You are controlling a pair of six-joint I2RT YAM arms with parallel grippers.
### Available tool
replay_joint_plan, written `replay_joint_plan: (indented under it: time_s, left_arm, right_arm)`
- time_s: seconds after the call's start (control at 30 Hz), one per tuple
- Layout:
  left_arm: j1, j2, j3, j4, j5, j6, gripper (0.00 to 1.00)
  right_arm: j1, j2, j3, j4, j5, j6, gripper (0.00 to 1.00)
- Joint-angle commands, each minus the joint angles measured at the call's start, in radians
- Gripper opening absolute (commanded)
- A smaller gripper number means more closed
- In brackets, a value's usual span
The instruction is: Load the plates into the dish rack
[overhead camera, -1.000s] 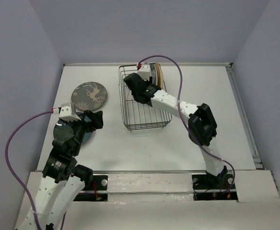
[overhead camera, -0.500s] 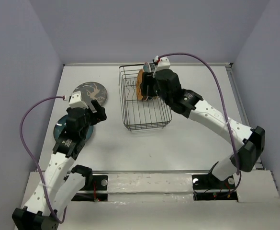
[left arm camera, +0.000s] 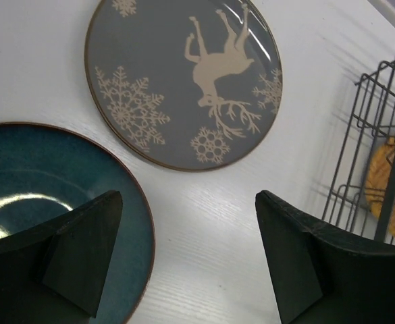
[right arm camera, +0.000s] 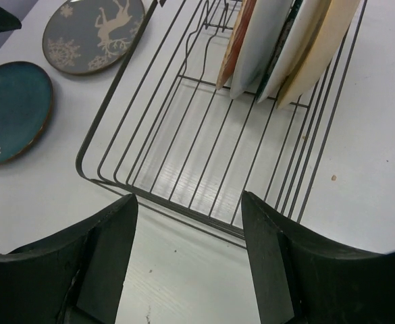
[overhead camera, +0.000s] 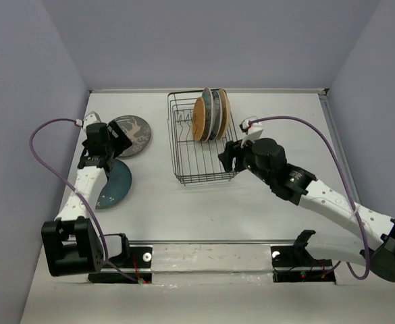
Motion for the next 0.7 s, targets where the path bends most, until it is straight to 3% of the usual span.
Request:
replay_joint_plan:
  time_s: [0.0,0.3,0.67]
  left_arm:
    - [0.065,0.090,0.095,0.058,-0.030,0.048,0.90]
    - [0.242,0.386,0.206,0.116,0.191,0.137,0.85]
    - [0.314,0.581,0.277,0.245,0.326,0.144,0.78]
  right_arm:
    - [0.005,-0.072,-0.059,0.122,0.023,-0.020,0.68]
    - [0.005,-0.057,-0.088,0.137,-0.010,-0.005,0.67]
    - [0.005,-0.026,-0.097,0.173,-0.030,0.004,0.67]
